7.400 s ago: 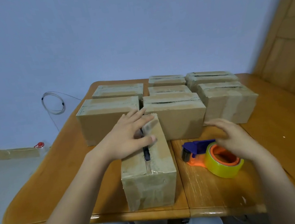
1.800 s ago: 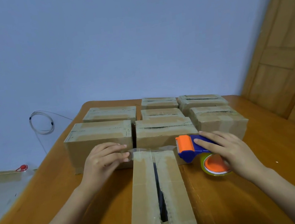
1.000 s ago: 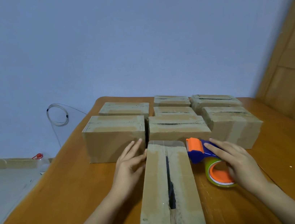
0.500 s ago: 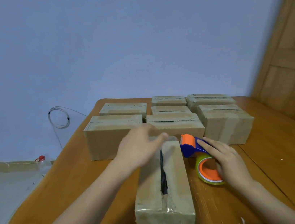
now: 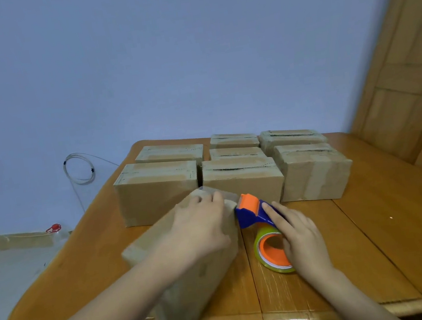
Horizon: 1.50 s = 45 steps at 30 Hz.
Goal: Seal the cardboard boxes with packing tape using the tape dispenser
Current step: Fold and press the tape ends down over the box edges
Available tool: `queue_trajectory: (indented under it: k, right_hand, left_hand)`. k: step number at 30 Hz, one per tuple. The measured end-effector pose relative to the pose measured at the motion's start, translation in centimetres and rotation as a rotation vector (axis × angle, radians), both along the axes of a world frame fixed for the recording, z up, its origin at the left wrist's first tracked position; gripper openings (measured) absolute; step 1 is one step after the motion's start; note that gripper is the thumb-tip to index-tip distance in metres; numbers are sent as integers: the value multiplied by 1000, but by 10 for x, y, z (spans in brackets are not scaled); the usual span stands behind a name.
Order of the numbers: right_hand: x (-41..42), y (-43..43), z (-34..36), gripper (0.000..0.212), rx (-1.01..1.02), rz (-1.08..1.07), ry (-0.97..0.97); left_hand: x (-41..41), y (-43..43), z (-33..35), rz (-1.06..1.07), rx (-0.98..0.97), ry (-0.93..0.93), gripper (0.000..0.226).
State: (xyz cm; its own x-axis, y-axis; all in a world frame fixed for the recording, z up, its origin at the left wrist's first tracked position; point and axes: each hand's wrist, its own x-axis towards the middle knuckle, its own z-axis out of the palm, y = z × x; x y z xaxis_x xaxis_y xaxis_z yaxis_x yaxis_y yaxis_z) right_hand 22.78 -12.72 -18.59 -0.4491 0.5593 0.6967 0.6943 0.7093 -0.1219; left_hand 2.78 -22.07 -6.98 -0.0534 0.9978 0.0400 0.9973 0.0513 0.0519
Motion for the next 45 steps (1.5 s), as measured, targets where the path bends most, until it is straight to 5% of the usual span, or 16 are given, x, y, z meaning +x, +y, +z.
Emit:
queue_trajectory:
  k: [5, 11, 32, 45]
  right_hand:
    - [-25, -17, -7, 99, -5, -24, 56]
    - [-35, -23, -1, 106, -65, -27, 19]
    - [-8, -40, 15, 112, -271, -43, -198]
    - [-19, -45, 46, 88, -398, -47, -368]
  left_hand:
    - [-25, -2, -5, 1, 91, -16, 35]
    - [-34, 9, -18, -21, 64, 43, 71]
    - [-34, 12, -20, -23, -74, 107, 62]
    - [-32, 12, -16, -19, -100, 119, 61]
